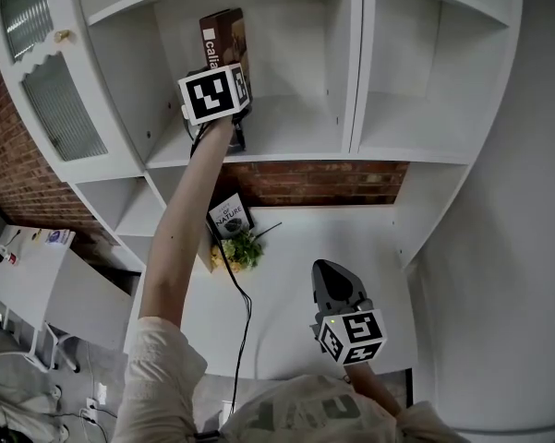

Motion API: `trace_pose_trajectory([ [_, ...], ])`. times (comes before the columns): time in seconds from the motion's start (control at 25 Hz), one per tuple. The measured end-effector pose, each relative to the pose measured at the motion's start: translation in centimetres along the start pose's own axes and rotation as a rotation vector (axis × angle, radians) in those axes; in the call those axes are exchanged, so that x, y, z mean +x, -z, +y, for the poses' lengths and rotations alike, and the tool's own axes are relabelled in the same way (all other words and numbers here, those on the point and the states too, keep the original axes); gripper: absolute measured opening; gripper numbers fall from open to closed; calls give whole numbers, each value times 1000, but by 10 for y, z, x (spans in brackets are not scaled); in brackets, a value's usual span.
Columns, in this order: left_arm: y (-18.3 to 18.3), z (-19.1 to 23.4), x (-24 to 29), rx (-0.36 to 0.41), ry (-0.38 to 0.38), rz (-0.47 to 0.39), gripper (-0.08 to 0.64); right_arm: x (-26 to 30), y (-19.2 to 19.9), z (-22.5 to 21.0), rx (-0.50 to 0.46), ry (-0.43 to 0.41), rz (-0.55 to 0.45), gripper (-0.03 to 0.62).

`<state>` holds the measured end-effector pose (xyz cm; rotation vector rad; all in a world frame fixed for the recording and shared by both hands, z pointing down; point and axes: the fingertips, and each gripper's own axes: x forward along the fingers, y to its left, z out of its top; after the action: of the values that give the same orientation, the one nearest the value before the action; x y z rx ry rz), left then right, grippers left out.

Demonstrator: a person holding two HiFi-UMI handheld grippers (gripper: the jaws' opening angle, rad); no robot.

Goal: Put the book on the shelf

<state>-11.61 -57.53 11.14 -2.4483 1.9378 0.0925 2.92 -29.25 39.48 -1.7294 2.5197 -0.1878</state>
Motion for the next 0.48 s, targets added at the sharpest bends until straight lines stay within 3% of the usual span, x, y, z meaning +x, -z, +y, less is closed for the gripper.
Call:
trace_pose_trajectory([
  [0.2, -13, 2, -41, 11, -10, -71, 163, -9, -8, 13, -5, -46, -19, 17],
  [0.36, -17, -2, -102, 97, -24, -215, 163, -17, -6, 25, -11, -87, -12, 17],
  [0.48, -9, -15, -155, 103, 5, -293, 161, -20, -3, 35, -20, -114, -2, 17],
])
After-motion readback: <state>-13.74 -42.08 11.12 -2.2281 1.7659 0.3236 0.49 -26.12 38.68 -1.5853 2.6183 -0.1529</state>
